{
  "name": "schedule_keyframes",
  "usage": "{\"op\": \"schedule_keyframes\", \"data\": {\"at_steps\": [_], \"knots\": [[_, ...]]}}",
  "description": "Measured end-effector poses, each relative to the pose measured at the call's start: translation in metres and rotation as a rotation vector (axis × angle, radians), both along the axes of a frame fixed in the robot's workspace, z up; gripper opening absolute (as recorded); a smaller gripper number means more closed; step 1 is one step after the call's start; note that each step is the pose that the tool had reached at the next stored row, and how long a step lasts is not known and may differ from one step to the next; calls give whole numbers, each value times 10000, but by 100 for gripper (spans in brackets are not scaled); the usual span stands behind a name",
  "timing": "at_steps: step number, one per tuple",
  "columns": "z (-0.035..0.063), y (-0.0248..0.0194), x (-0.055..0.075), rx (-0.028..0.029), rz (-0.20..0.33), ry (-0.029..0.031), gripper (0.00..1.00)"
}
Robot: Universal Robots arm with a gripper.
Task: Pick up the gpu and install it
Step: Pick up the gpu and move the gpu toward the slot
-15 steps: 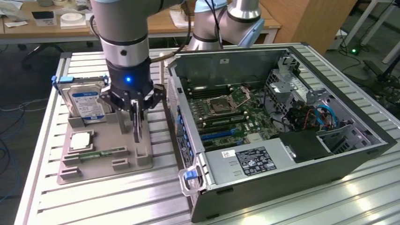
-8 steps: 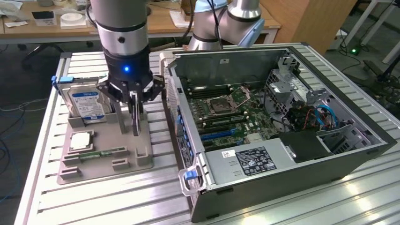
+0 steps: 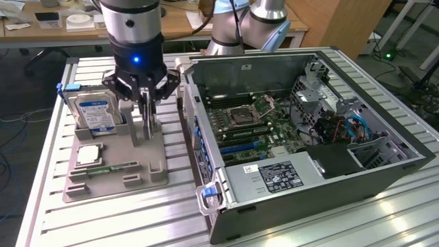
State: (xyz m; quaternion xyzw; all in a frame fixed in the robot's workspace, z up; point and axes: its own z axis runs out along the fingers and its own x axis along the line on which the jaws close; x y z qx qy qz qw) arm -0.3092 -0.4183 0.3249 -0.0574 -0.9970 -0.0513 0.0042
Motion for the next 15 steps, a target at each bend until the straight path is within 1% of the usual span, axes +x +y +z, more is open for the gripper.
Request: {"op": "schedule_keyframes", "data": {"at_steps": [7, 9, 13, 15], "knots": [[233, 0, 0, 120, 2, 0, 29], [265, 0, 0, 127, 61, 0, 29], [278, 0, 0, 125, 336, 6, 29], [300, 0, 0, 126, 374, 6, 29]]}}
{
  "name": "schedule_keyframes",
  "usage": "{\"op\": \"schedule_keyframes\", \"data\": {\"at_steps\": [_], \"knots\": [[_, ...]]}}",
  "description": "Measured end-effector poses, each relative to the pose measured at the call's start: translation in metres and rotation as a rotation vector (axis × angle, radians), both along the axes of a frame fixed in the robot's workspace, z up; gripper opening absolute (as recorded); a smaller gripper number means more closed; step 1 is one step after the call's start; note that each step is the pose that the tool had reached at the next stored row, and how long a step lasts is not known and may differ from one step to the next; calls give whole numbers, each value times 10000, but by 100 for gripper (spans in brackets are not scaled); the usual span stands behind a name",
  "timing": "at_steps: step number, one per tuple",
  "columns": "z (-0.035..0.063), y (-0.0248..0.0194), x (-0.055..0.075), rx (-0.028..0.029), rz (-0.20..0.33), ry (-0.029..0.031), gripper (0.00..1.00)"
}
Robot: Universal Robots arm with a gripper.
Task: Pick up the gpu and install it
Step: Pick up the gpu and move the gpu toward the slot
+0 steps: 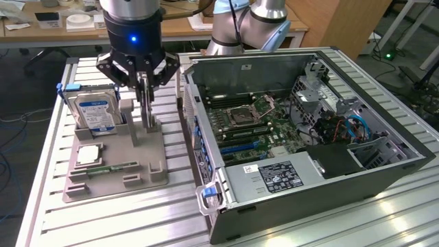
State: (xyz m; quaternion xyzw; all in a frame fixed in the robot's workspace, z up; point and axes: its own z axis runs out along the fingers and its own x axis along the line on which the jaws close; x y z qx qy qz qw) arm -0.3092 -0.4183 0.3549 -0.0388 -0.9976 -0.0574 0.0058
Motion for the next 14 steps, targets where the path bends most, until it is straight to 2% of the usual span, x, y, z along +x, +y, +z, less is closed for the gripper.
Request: {"op": "schedule_keyframes", "data": {"at_steps": [2, 4, 8, 10, 14], "knots": [[14, 0, 0, -11, 20, -3, 29], [23, -1, 1, -86, 38, -1, 29], [48, 0, 1, -194, 50, -1, 29], [79, 0, 1, -209, 52, -1, 29], [199, 0, 0, -209, 51, -2, 29]]}}
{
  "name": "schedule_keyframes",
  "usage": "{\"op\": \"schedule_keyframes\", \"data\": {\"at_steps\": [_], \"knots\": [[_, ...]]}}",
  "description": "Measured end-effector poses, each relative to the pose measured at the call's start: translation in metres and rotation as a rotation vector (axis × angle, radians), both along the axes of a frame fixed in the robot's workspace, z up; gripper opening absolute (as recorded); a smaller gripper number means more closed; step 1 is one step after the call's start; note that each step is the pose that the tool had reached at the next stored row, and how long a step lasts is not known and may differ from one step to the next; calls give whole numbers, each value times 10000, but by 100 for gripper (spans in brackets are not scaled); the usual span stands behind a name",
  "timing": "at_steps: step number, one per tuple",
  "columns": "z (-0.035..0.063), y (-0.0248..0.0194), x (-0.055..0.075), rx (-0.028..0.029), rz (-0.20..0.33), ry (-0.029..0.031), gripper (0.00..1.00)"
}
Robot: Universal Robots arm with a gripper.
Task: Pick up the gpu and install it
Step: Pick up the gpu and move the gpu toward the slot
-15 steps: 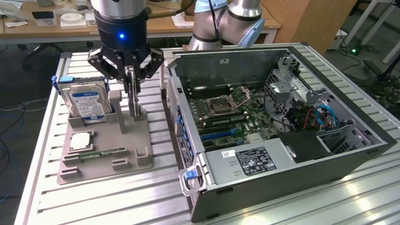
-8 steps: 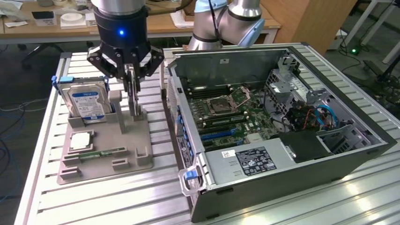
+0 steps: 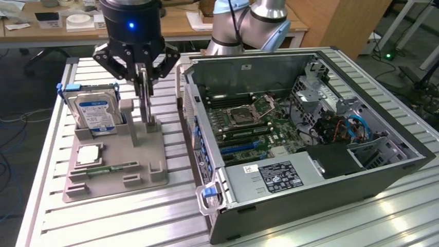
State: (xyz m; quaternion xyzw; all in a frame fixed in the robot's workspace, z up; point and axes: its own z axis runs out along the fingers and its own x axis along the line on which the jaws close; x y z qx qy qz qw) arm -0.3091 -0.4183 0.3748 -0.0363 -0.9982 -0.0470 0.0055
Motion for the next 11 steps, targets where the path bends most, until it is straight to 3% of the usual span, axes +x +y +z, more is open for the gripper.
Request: {"op": "schedule_keyframes", "data": {"at_steps": [11], "knots": [[385, 0, 0, 0, 0, 1, 29]]}}
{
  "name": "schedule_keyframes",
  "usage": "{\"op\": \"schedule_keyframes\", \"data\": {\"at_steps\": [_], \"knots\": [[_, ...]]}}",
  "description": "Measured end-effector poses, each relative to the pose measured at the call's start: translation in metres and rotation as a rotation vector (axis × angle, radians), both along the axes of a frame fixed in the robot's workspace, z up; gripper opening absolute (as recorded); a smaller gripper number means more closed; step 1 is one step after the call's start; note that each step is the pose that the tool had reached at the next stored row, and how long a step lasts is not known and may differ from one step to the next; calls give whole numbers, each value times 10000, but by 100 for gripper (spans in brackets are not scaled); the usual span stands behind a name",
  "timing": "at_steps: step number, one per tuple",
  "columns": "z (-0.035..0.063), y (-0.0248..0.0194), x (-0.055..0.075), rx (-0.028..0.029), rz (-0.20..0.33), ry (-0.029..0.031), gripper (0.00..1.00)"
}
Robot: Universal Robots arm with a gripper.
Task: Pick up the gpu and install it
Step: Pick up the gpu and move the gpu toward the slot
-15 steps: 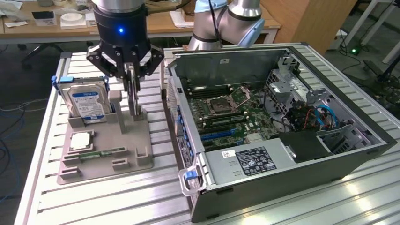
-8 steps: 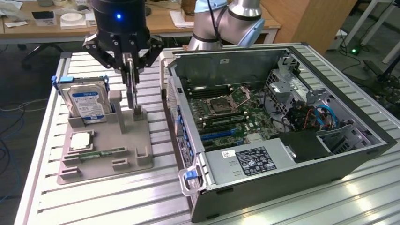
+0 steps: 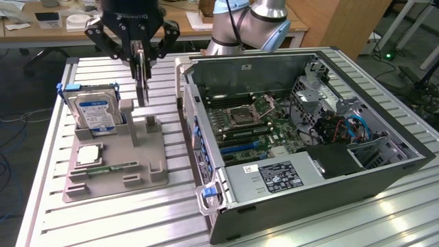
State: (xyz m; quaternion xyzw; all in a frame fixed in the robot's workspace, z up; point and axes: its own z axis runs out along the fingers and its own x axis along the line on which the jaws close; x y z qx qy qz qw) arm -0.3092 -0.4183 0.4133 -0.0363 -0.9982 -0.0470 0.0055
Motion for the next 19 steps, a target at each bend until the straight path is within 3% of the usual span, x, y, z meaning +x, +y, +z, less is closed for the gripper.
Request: {"op": "schedule_keyframes", "data": {"at_steps": [7, 19], "knots": [[12, 1, 20, -1, 0, 1, 29], [9, 0, 354, 0, 0, -1, 29]]}}
